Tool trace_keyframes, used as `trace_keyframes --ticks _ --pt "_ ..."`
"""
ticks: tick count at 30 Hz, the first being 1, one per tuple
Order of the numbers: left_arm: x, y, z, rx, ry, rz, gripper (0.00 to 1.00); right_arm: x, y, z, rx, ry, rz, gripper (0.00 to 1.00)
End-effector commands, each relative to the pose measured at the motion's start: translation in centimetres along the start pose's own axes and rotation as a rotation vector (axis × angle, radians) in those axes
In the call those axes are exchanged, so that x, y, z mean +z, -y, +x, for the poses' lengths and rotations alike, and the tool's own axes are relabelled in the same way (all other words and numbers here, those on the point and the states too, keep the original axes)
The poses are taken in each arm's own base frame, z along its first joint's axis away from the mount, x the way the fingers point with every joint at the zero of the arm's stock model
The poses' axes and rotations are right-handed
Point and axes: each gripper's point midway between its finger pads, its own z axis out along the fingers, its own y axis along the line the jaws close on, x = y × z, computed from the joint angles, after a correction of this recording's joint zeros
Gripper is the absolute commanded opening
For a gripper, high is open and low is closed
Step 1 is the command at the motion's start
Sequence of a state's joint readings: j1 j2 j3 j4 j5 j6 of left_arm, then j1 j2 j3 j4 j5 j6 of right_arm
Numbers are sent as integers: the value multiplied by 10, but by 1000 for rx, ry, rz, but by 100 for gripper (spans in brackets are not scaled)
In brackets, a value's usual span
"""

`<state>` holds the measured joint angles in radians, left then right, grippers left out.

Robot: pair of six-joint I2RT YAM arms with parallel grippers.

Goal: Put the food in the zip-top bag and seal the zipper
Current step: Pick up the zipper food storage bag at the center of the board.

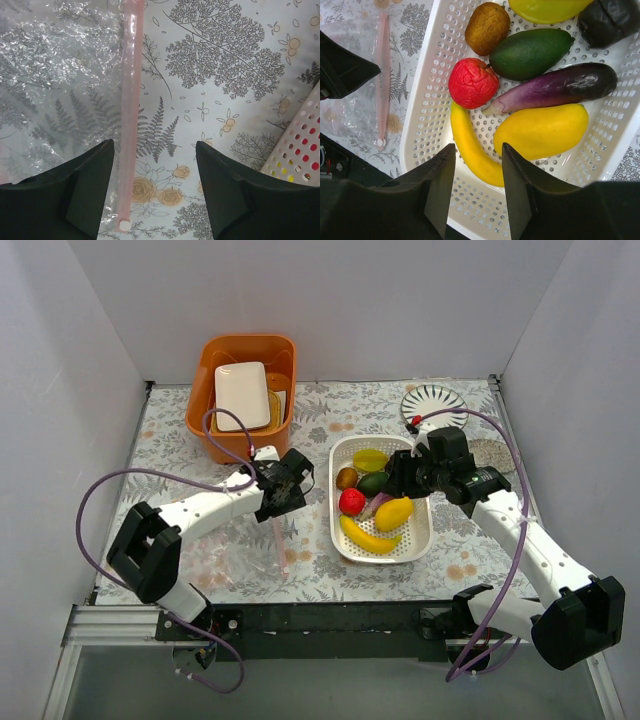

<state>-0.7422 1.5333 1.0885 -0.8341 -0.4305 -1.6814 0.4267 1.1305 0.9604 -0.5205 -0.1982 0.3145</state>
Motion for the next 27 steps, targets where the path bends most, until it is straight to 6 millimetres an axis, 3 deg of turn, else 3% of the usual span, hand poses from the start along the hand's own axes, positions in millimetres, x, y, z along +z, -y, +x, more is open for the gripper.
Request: trace_keyframes --ticks 1,11,13,21,24,27 --pt "9 5 -4 22 19 -39 63 -1 -11 -15 -26 47 -47 49" --pt "29 -15 5 56 18 -156 57 -1 -9 -9 -32 38 -44 48" --pt "33 -15 9 64 5 -170 53 0 -9 -7 -30 31 -45 48" --pt "43 -18 23 77 -42 -182 51 -3 -11 -7 -30 34 -52 48" --pt "43 -18 23 74 -50 -170 40 -3 -12 -7 -31 34 -57 48" --pt "44 -20 24 76 -54 -173 20 -2 -12 -5 -28 29 -60 47"
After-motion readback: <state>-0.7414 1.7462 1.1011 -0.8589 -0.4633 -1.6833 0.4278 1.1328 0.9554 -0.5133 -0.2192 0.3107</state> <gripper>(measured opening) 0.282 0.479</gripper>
